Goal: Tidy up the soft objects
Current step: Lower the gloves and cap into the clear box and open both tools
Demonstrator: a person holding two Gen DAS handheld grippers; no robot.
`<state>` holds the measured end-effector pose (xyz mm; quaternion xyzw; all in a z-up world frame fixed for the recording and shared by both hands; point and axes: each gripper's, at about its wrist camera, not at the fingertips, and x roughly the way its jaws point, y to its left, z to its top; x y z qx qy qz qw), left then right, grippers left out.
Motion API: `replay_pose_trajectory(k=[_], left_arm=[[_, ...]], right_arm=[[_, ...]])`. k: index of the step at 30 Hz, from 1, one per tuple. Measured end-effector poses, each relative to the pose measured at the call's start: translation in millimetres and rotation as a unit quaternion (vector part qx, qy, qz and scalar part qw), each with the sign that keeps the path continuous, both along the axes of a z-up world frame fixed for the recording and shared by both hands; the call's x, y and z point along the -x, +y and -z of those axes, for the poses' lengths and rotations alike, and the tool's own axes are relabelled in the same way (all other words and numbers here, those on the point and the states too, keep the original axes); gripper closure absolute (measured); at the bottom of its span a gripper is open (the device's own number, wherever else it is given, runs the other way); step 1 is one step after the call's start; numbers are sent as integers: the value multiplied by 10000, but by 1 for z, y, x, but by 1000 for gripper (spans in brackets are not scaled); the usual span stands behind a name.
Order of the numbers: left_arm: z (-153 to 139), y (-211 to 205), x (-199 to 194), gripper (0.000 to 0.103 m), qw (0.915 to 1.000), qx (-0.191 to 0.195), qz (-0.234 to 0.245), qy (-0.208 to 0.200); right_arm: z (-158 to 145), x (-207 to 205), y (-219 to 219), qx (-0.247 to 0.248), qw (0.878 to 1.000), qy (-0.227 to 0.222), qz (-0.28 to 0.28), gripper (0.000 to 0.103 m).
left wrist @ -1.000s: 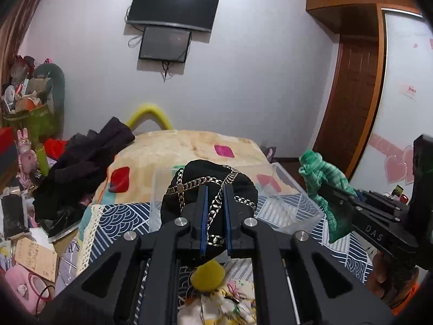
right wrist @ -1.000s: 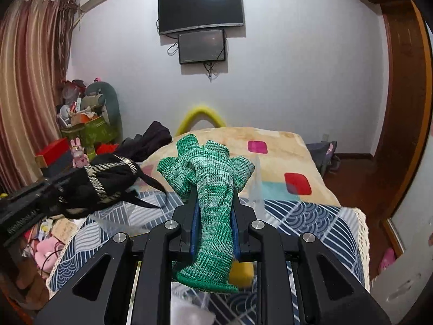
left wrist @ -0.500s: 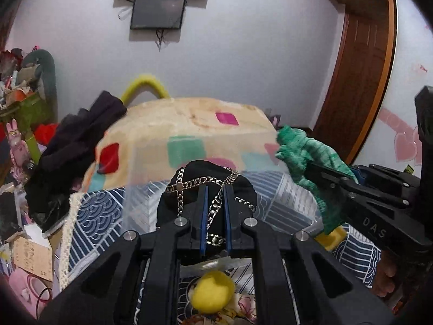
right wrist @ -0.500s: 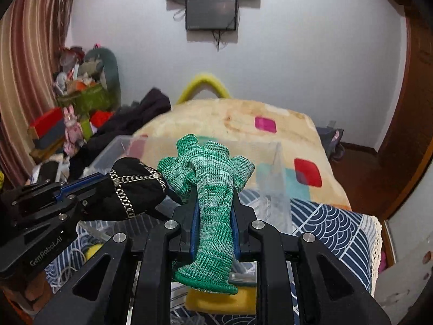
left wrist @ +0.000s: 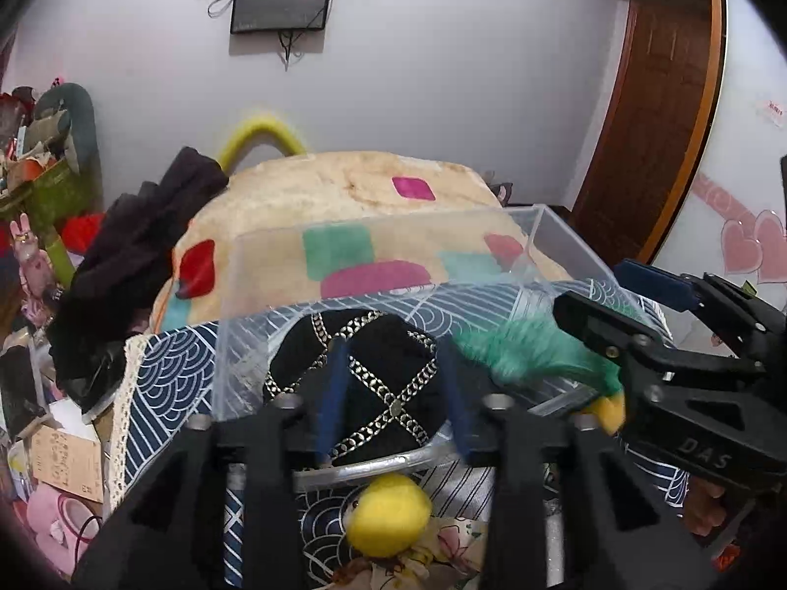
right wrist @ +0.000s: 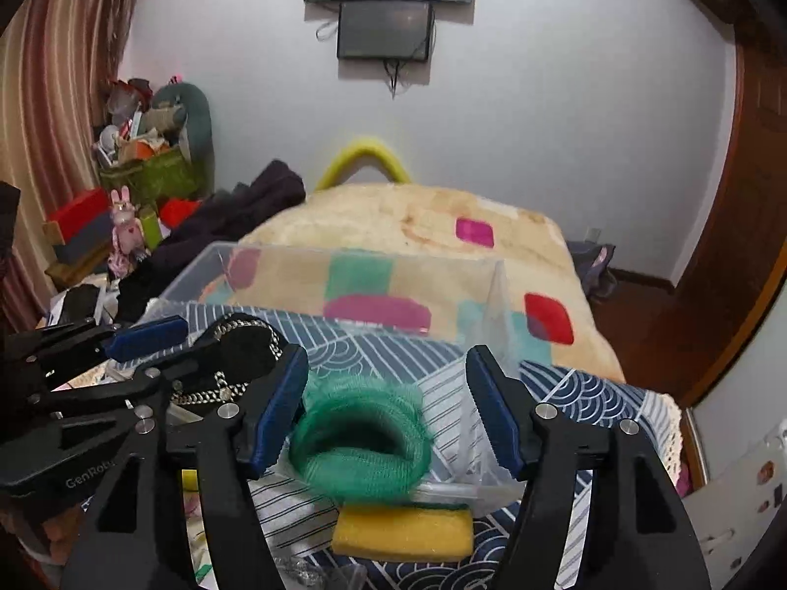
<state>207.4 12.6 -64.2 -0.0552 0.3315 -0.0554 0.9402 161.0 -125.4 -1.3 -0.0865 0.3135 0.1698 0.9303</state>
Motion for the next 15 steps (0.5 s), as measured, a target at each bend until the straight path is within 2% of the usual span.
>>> replay_pose_trajectory(k=[4, 6, 11, 13, 15], left_arm=[[-9, 2, 7, 48, 9999, 16, 17, -112], [-15, 1, 13, 40, 9998, -67, 26, -209], [-32, -1, 30, 35, 9986, -237, 87, -460], [-38, 0, 39, 31, 9983, -241, 90, -526], [-43, 3, 47, 22, 9980, -230, 99, -577]], right_arm=[[-9, 4, -3, -35, 9999, -116, 15, 37], [-14, 7, -5, -115, 9998, -181, 36, 30], [-26, 20, -8, -265, 9989, -387, 45, 24], [-31, 28, -8, -276, 9984, -492, 20, 24], [-35, 36, -9, -307, 9976, -618, -10, 21]])
